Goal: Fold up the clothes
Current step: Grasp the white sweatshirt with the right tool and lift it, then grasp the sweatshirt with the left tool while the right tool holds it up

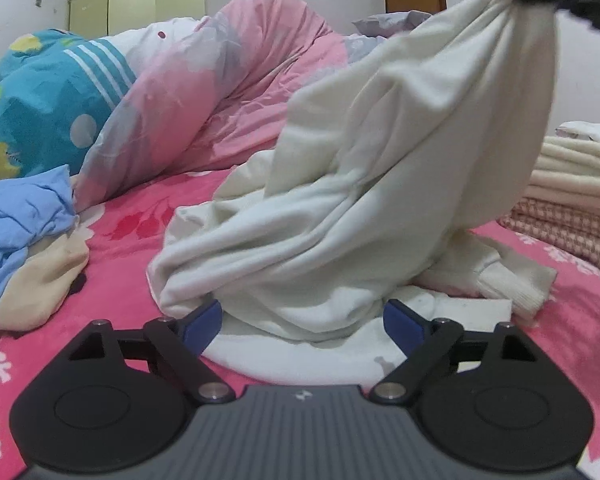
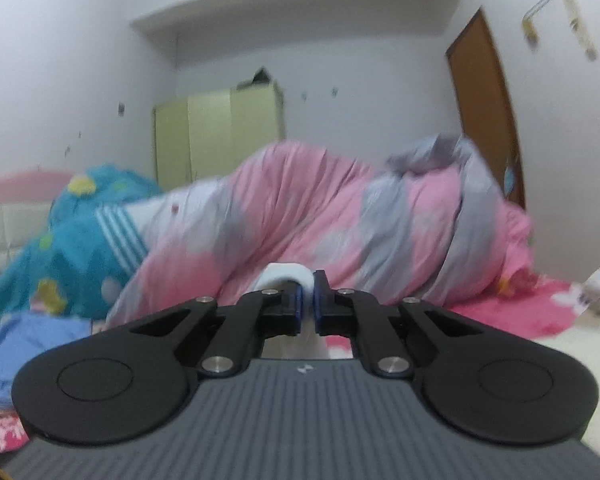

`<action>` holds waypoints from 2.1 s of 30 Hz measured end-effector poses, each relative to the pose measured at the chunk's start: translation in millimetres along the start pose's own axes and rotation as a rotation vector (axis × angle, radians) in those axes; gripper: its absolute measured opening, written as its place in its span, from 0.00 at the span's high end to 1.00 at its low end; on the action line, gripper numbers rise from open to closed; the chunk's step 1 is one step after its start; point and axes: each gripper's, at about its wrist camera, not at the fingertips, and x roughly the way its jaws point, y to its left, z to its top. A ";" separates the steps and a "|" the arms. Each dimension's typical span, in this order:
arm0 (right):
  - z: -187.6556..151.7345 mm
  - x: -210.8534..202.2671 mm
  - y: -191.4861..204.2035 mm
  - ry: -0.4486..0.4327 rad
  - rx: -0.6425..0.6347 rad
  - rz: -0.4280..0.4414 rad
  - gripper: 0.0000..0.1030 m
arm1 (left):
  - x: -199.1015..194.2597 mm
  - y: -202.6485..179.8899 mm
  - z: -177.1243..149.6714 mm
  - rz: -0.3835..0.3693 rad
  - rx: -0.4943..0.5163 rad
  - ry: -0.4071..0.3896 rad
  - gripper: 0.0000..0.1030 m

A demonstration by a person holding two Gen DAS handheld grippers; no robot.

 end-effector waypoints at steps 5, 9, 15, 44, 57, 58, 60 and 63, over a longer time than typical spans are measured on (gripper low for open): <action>16.3 -24.2 -7.1 -0.068 0.005 -0.013 0.97 | 6.9 -5.8 10.7 0.051 0.065 -0.032 0.14; 14.7 -42.3 -13.0 -0.051 0.033 -0.002 0.97 | 17.1 -7.1 19.8 0.081 0.098 -0.048 0.14; -41.8 -85.7 -19.0 0.137 0.021 -0.071 0.97 | 40.0 -12.8 13.5 0.057 0.099 0.039 0.71; -108.3 130.4 84.4 0.529 -0.450 0.237 0.23 | 21.0 -48.6 18.4 -0.045 0.321 -0.043 0.15; -29.9 -17.0 5.0 0.234 -0.085 0.063 0.92 | -61.4 -34.3 -0.6 -0.063 0.127 -0.076 0.84; -24.1 -31.9 -3.3 0.212 -0.057 0.050 0.92 | -75.7 -30.0 -3.7 -0.053 0.111 -0.086 0.84; -14.6 -56.1 -24.8 0.182 -0.003 0.024 0.93 | -99.9 -19.6 -8.2 -0.038 0.069 -0.096 0.85; -5.7 -97.4 -57.6 0.161 0.114 0.028 0.94 | -137.1 -2.6 -16.0 -0.017 -0.001 -0.110 0.85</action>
